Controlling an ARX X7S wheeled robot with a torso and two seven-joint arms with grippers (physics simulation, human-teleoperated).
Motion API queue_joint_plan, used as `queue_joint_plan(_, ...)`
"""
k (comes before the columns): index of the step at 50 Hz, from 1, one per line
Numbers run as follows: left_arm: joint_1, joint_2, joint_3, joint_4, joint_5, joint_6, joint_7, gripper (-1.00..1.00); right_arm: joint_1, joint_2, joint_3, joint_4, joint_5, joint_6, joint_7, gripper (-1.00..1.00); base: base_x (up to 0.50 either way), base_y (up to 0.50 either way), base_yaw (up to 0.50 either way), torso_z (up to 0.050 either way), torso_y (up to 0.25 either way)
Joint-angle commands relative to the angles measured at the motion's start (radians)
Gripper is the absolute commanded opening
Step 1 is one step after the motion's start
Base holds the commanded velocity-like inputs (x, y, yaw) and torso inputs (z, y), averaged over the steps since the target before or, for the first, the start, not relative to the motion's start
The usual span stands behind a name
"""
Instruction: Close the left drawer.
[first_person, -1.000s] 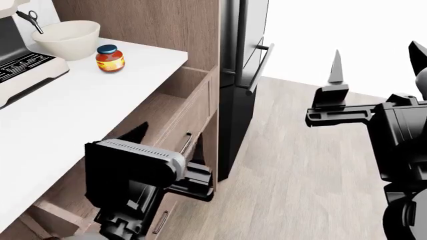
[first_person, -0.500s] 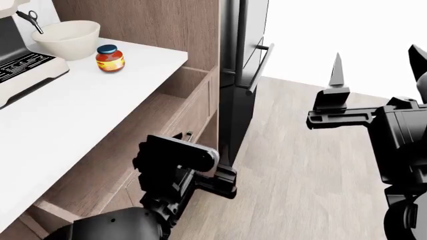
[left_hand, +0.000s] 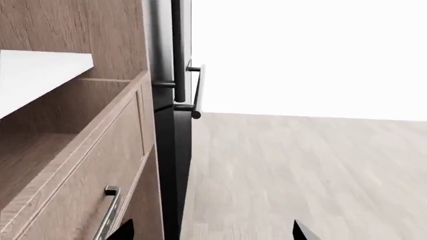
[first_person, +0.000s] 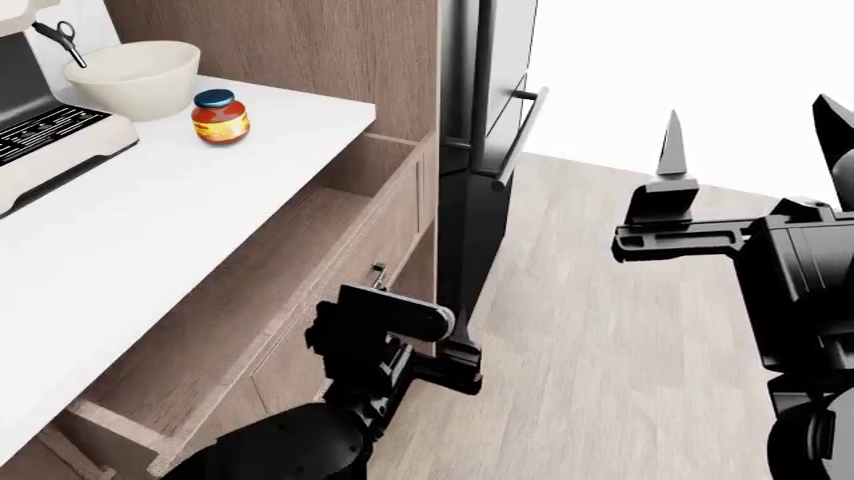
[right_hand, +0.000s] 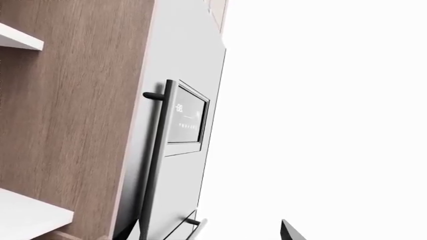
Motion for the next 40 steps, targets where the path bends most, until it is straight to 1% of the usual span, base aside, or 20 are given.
queue_joint_plan(1,0.022,0.057,0.018,-0.166,0.062,0.076,0.074,1.00,-0.007,0.005,0.003,-0.003,-0.003,-0.006,-0.003,1.00,0.00,0.00,0.00,0.000,0.000)
queue_joint_plan(3,0.035,0.071,0.023,-0.230,0.081,0.105,0.097,1.00,-0.013,0.014,0.002,-0.011,-0.007,-0.012,-0.001,1.00,0.00,0.00,0.00,0.000,0.000)
queue_joint_plan(9,0.040,0.092,0.024,-0.288,0.089,0.129,0.121,1.00,-0.019,0.013,0.003,-0.011,-0.011,-0.018,-0.001,1.00,0.00,0.00,0.00,0.000,0.000)
queue_joint_plan(11,0.046,0.109,0.028,-0.347,0.104,0.149,0.134,1.00,-0.012,0.014,0.007,-0.012,-0.005,-0.012,-0.002,1.00,0.00,0.00,0.00,0.000,0.000)
queue_joint_plan(18,0.051,0.128,0.024,-0.421,0.112,0.176,0.158,1.00,-0.018,0.022,0.008,-0.016,-0.007,-0.017,-0.002,1.00,0.00,0.00,0.00,0.000,0.000)
queue_joint_plan(25,0.068,0.135,0.029,-0.445,0.116,0.200,0.177,1.00,-0.024,0.024,0.009,-0.016,-0.011,-0.022,-0.006,1.00,0.00,0.00,0.00,0.000,0.000)
queue_joint_plan(28,0.062,0.157,0.011,-0.528,0.122,0.233,0.190,1.00,-0.030,0.030,0.008,-0.020,-0.015,-0.028,-0.003,1.00,0.00,0.00,0.00,0.000,0.000)
queue_joint_plan(32,0.057,0.167,0.004,-0.565,0.126,0.251,0.200,1.00,-0.031,0.028,0.010,-0.016,-0.013,-0.027,-0.006,1.00,0.00,0.00,0.00,0.000,0.000)
queue_joint_plan(38,0.055,0.201,-0.005,-0.695,0.139,0.300,0.240,1.00,-0.030,0.025,0.012,-0.014,-0.011,-0.023,-0.008,1.00,0.00,0.00,0.00,0.000,0.000)
queue_joint_plan(40,0.053,0.201,-0.008,-0.696,0.133,0.297,0.241,1.00,-0.030,0.026,0.013,-0.016,-0.011,-0.023,-0.007,1.00,0.00,0.00,0.00,0.000,0.000)
